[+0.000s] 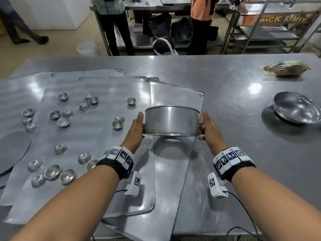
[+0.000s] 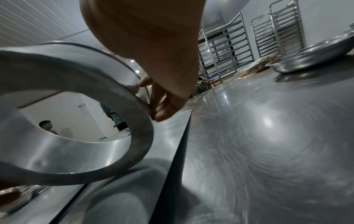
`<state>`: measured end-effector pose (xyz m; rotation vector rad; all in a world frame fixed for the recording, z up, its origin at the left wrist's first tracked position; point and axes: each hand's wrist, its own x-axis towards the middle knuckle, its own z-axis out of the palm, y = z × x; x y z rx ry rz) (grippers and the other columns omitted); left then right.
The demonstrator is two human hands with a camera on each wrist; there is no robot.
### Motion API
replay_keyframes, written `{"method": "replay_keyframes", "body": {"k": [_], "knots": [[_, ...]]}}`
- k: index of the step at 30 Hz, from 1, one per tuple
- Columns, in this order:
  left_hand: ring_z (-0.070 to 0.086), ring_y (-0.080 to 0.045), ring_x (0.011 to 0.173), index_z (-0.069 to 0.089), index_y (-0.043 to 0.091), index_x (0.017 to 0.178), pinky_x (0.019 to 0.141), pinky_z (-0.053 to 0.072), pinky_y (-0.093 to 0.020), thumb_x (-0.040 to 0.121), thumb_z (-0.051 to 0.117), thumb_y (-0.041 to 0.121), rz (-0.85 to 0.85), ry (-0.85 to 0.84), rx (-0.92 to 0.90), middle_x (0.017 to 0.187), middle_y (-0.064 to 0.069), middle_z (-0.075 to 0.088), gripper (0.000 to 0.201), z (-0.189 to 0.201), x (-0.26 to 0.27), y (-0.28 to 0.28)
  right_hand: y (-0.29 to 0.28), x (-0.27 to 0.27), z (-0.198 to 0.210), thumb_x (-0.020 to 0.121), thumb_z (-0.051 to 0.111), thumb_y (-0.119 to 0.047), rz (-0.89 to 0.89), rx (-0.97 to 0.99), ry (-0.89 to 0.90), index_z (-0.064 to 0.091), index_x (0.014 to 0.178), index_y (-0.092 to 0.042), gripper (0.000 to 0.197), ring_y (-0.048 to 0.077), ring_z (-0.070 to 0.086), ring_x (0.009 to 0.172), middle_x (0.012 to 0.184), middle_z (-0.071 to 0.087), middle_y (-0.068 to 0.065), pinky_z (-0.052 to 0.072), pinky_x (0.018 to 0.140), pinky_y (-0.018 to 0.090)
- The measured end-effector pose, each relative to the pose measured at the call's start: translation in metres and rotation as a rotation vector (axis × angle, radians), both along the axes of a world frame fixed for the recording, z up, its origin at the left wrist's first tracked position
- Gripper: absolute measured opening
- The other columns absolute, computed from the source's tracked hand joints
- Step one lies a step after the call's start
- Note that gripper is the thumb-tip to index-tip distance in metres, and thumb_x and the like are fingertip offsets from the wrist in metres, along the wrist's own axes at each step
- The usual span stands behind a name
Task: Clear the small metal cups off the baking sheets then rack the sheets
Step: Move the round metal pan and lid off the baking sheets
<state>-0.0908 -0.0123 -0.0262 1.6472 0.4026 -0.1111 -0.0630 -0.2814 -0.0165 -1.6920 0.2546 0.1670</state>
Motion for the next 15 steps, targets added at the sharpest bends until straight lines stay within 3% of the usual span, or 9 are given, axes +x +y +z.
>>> {"method": "replay_keyframes", "body": {"k": [2,3,5,8,10,12,15], "knots": [[0.058,-0.027,0.083,0.051,0.012,0.083,0.097,0.051,-0.048,0.064,0.033,0.103,-0.012,0.019,0.026,0.077,-0.008,0.057,0.094,-0.007,-0.004,0.003,-0.004,-0.004,-0.004,0.070,0.048,-0.091,0.020,0.008,0.032,0.059,0.101,-0.018,0.080,0.019,0.061,0.075,0.086,0.064,-0.003,0.052,0.064,0.033],[0.060,-0.028,0.083,0.054,0.010,0.084,0.095,0.051,-0.047,0.067,0.035,0.101,-0.023,0.028,0.048,0.079,-0.008,0.060,0.094,-0.012,-0.006,0.005,-0.005,-0.007,-0.007,0.072,0.052,-0.088,0.038,-0.004,0.046,0.060,0.105,-0.018,0.078,0.022,0.067,0.083,0.095,0.069,-0.002,0.057,0.069,0.037],[0.065,-0.027,0.095,0.062,0.016,0.104,0.094,0.052,-0.049,0.074,0.040,0.095,-0.054,0.047,0.093,0.100,-0.007,0.068,0.088,-0.014,-0.014,0.004,-0.005,-0.014,-0.014,0.081,0.060,-0.074,0.066,-0.040,0.046,0.061,0.114,-0.020,0.063,0.023,0.069,0.097,0.111,0.069,0.003,0.060,0.078,0.041],[0.061,-0.017,0.094,0.056,0.019,0.112,0.078,0.049,-0.033,0.095,0.051,0.063,-0.061,0.014,0.119,0.105,-0.001,0.063,0.047,-0.009,-0.031,-0.002,-0.004,-0.028,-0.024,0.092,0.063,-0.048,0.079,-0.007,0.017,0.059,0.127,-0.021,0.043,0.019,0.067,0.104,0.121,0.067,0.004,0.059,0.081,0.035],[0.062,-0.011,0.091,0.058,0.019,0.117,0.073,0.047,-0.025,0.102,0.055,0.040,-0.111,-0.016,0.184,0.104,0.002,0.065,0.026,-0.011,-0.035,-0.001,-0.006,-0.033,-0.030,0.096,0.062,-0.034,0.101,0.013,0.013,0.056,0.134,-0.025,0.039,0.015,0.066,0.109,0.124,0.067,0.000,0.058,0.089,0.036],[0.064,-0.007,0.100,0.059,0.017,0.128,0.080,0.050,-0.024,0.102,0.057,0.027,-0.185,-0.049,0.252,0.113,0.004,0.069,0.029,-0.016,-0.037,0.003,-0.008,-0.038,-0.034,0.099,0.060,-0.023,0.133,0.039,0.041,0.050,0.142,-0.027,0.045,0.013,0.064,0.113,0.128,0.065,-0.004,0.057,0.092,0.036],[0.066,-0.015,0.108,0.063,0.016,0.130,0.096,0.053,-0.036,0.099,0.059,0.020,-0.235,-0.071,0.368,0.117,0.001,0.071,0.032,-0.026,-0.038,0.008,-0.007,-0.043,-0.037,0.100,0.057,-0.013,0.187,0.037,0.074,0.047,0.143,-0.028,0.047,0.011,0.066,0.107,0.123,0.066,-0.007,0.057,0.086,0.032]]}}
